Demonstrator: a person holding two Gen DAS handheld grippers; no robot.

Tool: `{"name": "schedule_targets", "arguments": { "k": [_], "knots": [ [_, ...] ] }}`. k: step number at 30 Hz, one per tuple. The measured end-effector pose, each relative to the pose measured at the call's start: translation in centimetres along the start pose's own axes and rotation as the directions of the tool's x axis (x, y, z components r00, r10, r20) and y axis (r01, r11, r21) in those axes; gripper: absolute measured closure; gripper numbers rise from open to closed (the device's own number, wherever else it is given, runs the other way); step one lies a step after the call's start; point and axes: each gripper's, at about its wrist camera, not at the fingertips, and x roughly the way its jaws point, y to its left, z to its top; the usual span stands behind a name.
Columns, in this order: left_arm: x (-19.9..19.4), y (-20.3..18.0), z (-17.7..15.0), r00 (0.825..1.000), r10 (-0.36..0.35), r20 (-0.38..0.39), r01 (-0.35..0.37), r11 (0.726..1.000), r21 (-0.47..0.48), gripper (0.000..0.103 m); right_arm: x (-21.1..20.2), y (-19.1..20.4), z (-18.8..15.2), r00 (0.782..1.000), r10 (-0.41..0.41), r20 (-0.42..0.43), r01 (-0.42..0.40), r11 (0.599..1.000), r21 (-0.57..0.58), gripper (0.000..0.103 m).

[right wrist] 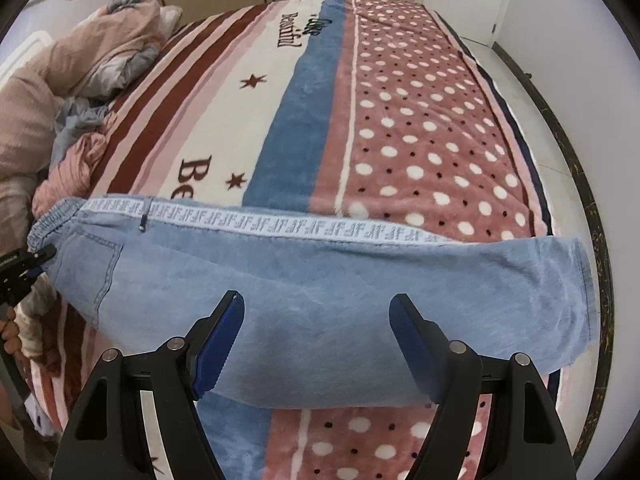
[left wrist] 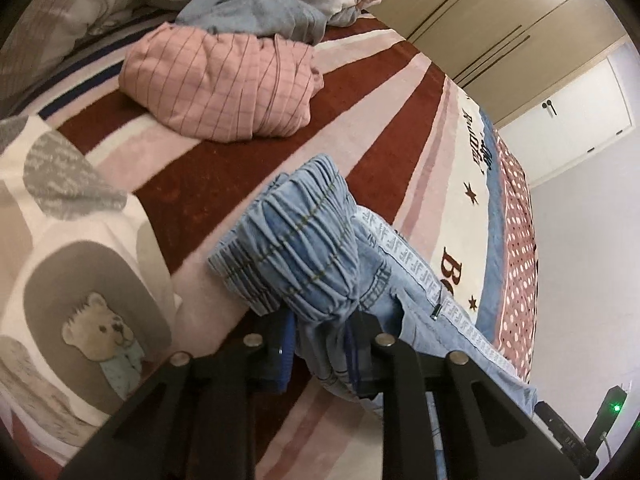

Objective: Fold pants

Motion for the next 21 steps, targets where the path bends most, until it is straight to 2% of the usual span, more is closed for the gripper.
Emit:
{"name": "schedule_targets", "arguments": {
  "k": [4,8,13,17,21],
  "knots": [
    [-1.8,0.0,1.0,0.999,0.017,0.035,-0.019,0.999,0.031,0.086,-0.2,0.1,0.3,1.0,0.009,0.0,-0.009,1.0,0.014,0.031],
    [-3.8,0.9,3.4,0.995,0.067,0.074,-0.068,0.997,0.019,0.087,-0.3,0.8,0.5,0.999,0.035,-0.007,-0.035,0.999,0.026,0.031],
    [-7.7,2.3,6.7,0.977,0.155,0.149,-0.162,0.986,0.04,0.087,-0.8,2.1,0.6,0.997,0.081,-0.011,-0.08,0.995,0.054,0.031],
    [-9.9,1.9,7.8,0.97,0.17,0.177,-0.189,0.977,0.099,0.087,-1.5,2.9,0.6,0.995,0.103,-0.003,-0.103,0.992,0.067,0.031],
    [-10.9,-0.1,7.3,0.971,0.16,0.18,-0.192,0.965,0.177,0.088,-2.3,2.7,0.4,0.994,0.109,0.005,-0.109,0.991,0.082,0.031]
  ]
}}
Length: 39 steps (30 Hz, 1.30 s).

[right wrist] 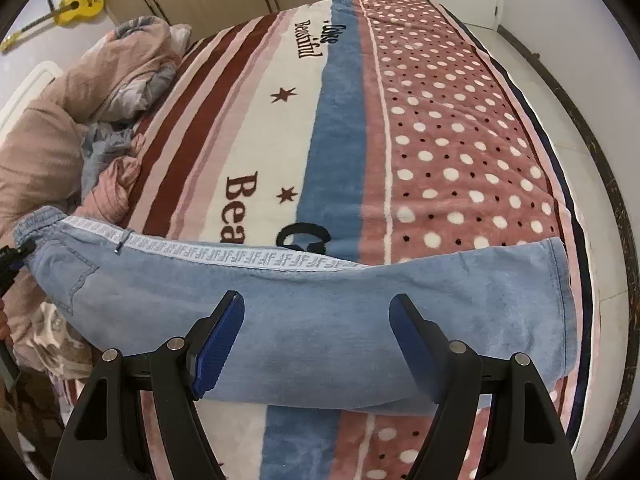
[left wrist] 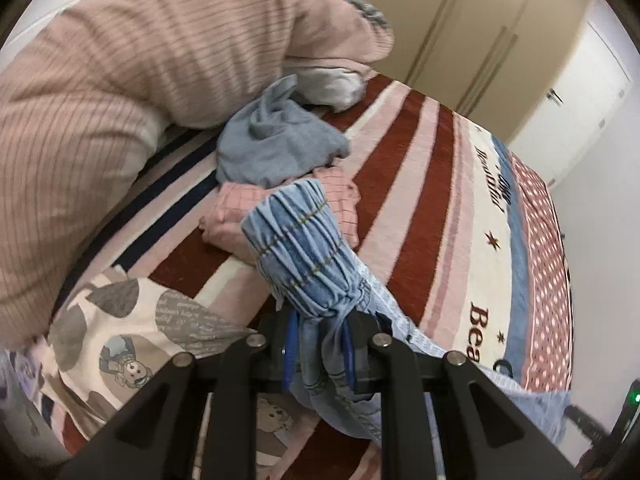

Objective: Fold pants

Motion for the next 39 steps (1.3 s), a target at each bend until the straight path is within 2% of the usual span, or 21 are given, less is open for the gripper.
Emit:
{"name": "schedule_targets", "arguments": {
  "k": [9,13,19,23,29,35,39],
  "knots": [
    [-2.6,-7.1,-1.8,0.995,-0.096,0.023,0.091,0.983,0.157,0.088,-2.7,-2.7,-0.7,0.999,-0.015,0.035,0.013,0.999,0.042,0.031],
    [-3.5,-11.0,-3.2,0.988,-0.155,0.011,0.149,0.963,0.225,0.088,-4.0,-4.4,-1.5,0.998,-0.018,0.053,0.014,0.997,0.07,0.031],
    [-2.6,-17.0,-6.5,0.977,-0.208,-0.037,0.209,0.927,0.313,0.091,-6.0,-7.4,-2.4,0.996,-0.01,0.089,0.001,0.995,0.102,0.031],
    [-1.2,-20.8,-9.5,0.974,-0.218,-0.064,0.226,0.906,0.358,0.093,-6.9,-9.6,-3.4,0.995,-0.016,0.1,0.006,0.995,0.097,0.031],
    [1.4,-25.4,-14.8,0.962,-0.224,-0.156,0.269,0.874,0.405,0.094,-7.6,-13.4,-5.2,0.995,-0.023,0.092,0.011,0.991,0.134,0.031],
    [4.1,-28.0,-19.3,0.962,-0.145,-0.233,0.241,0.853,0.463,0.094,-6.9,-15.8,-6.9,0.997,-0.001,0.082,-0.012,0.987,0.161,0.031],
    [5.0,-28.5,-20.3,0.959,-0.11,-0.261,0.227,0.848,0.479,0.094,-6.2,-16.6,-7.8,0.998,0.007,0.056,-0.016,0.987,0.162,0.031]
  ]
}}
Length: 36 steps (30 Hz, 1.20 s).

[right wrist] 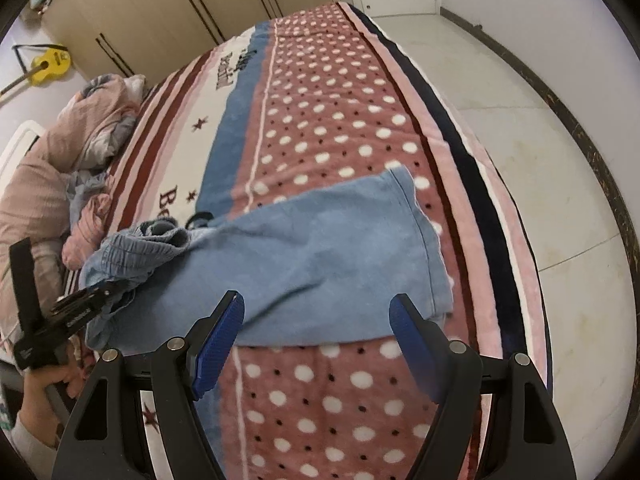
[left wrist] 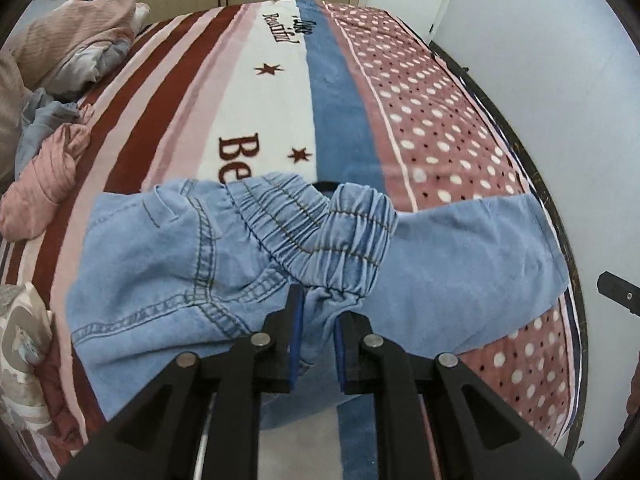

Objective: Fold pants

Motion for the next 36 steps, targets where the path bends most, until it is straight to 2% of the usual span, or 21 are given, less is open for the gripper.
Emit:
{"name": "schedule_targets", "arguments": {
  "k": [12,15,16,17,18,19,25,29,36],
  "knots": [
    [0.7,-0.1,-0.5,0.996,0.025,-0.088,-0.022,0.999,0.04,0.087,0.5,0.3,-0.1,1.0,0.019,-0.008,-0.019,1.0,-0.011,0.031],
    [0.4,0.1,-1.2,0.994,0.028,-0.105,-0.021,0.998,0.062,0.072,0.6,1.0,-0.1,1.0,0.026,-0.015,-0.027,1.0,-0.012,0.031],
    [0.3,0.1,-1.4,0.994,0.013,-0.112,-0.004,0.997,0.075,0.061,0.7,1.3,-0.1,0.999,0.028,-0.018,-0.028,1.0,-0.012,0.031],
    [0.1,0.2,-1.6,0.994,-0.022,-0.11,0.031,0.996,0.081,0.037,0.7,1.6,-0.2,0.999,0.027,-0.02,-0.028,1.0,-0.012,0.031],
    [-0.3,0.3,-1.8,0.993,-0.06,-0.1,0.067,0.995,0.074,0.029,0.8,1.9,-0.2,0.999,0.027,-0.023,-0.027,1.0,-0.012,0.031],
    [-0.8,0.5,-2.0,0.993,-0.09,-0.082,0.095,0.993,0.064,0.027,0.9,2.3,-0.2,0.999,0.028,-0.027,-0.028,1.0,-0.012,0.031],
    [-2.8,2.7,-2.0,0.996,-0.068,-0.062,0.071,0.997,0.035,0.027,2.0,5.1,0.4,0.998,0.053,-0.038,-0.054,0.998,-0.022,0.031],
    [-4.1,6.5,-1.6,0.996,-0.084,-0.034,0.082,0.995,-0.05,0.027,3.3,8.1,0.8,0.995,0.092,-0.05,-0.094,0.994,-0.051,0.031],
    [-5.0,14.0,-1.4,1.0,-0.018,0.01,0.019,0.983,-0.185,0.027,8.5,14.7,0.6,0.976,0.183,-0.12,-0.196,0.975,-0.102,0.031]
  ]
}}
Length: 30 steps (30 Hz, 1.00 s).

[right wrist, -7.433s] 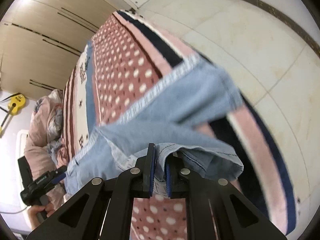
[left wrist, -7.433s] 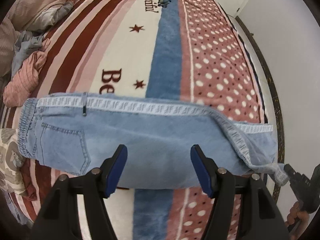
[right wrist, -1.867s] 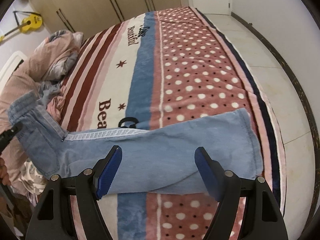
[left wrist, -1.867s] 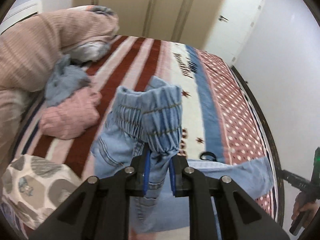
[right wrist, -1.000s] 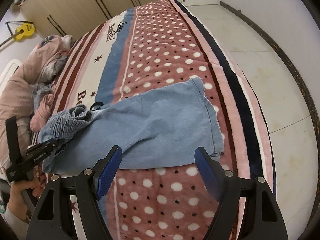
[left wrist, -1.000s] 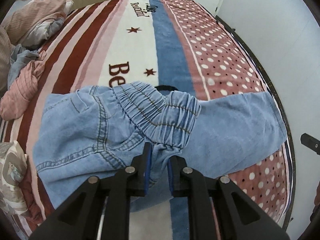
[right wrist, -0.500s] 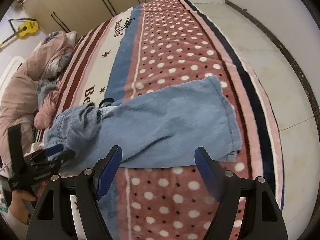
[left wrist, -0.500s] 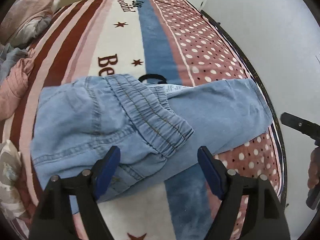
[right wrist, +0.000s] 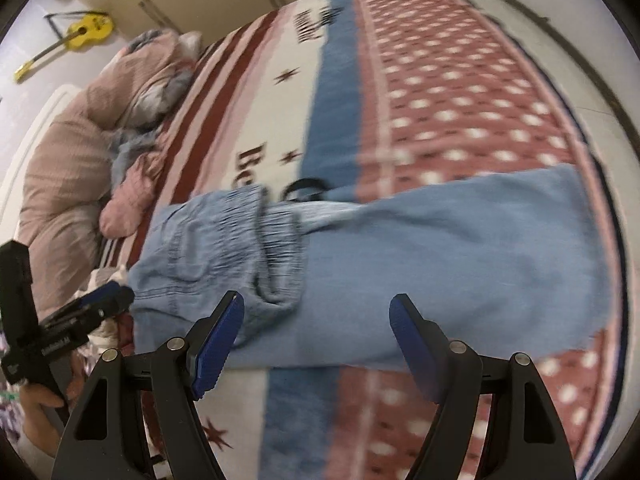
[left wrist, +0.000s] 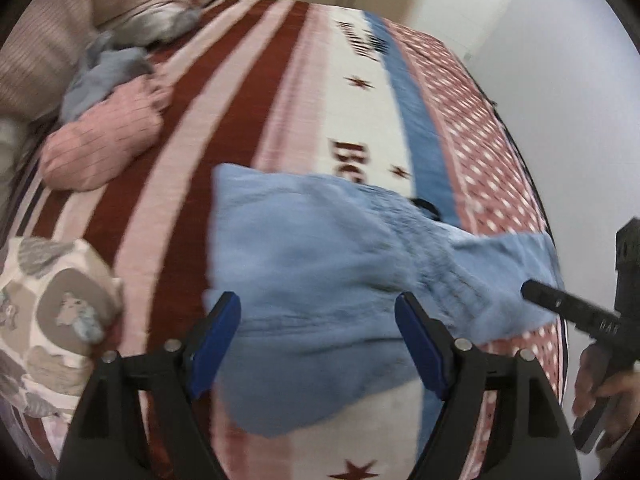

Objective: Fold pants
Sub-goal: 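Press the folded waistband flat with the left gripper while the right gripper holds the legs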

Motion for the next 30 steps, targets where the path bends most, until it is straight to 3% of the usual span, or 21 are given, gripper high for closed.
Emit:
{"name": "schedule_targets", "arguments": {
  "k": [4,10,12,14,16,18,20,26,30],
  "knots": [
    [0.1,3.2,0.6,1.0,0.019,-0.001,-0.019,0.999,-0.047,0.027,3.5,2.9,0.8,0.998,0.056,-0.022,-0.057,0.998,-0.039,0.031],
    [0.4,5.3,0.8,1.0,0.018,-0.008,-0.018,0.998,-0.055,0.027,7.8,5.0,1.9,0.996,0.041,-0.081,-0.05,0.993,-0.108,0.032],
    [0.6,5.5,0.9,1.0,0.012,-0.015,-0.013,0.998,-0.059,0.027,8.2,5.6,1.9,0.993,0.047,-0.106,-0.059,0.992,-0.115,0.045],
    [0.6,5.5,0.9,1.0,0.005,-0.018,-0.007,0.998,-0.062,0.027,8.1,6.0,1.5,0.994,0.013,-0.108,-0.029,0.989,-0.144,0.072],
    [0.7,5.3,0.9,1.0,-0.001,-0.019,0.0,0.998,-0.06,0.027,7.8,5.6,1.0,0.989,0.052,-0.139,-0.069,0.991,-0.116,0.087],
    [0.8,5.1,0.9,1.0,-0.003,-0.022,0.002,0.999,-0.052,0.027,7.5,4.8,0.4,0.978,0.13,-0.163,-0.138,0.99,-0.039,0.089],
    [0.9,4.8,0.8,1.0,0.001,-0.027,-0.002,0.999,-0.043,0.027,7.6,4.4,-0.5,0.965,0.158,-0.21,-0.162,0.987,-0.006,0.089],
    [1.0,3.8,0.4,0.999,0.007,-0.038,-0.008,0.999,-0.031,0.027,6.6,5.3,-2.6,0.961,0.151,-0.233,-0.173,0.982,-0.075,0.097],
    [1.1,3.0,0.3,0.999,0.002,-0.041,-0.003,1.0,-0.028,0.027,5.1,4.1,-3.3,0.974,0.096,-0.206,-0.115,0.99,-0.079,0.097]
  ]
}}
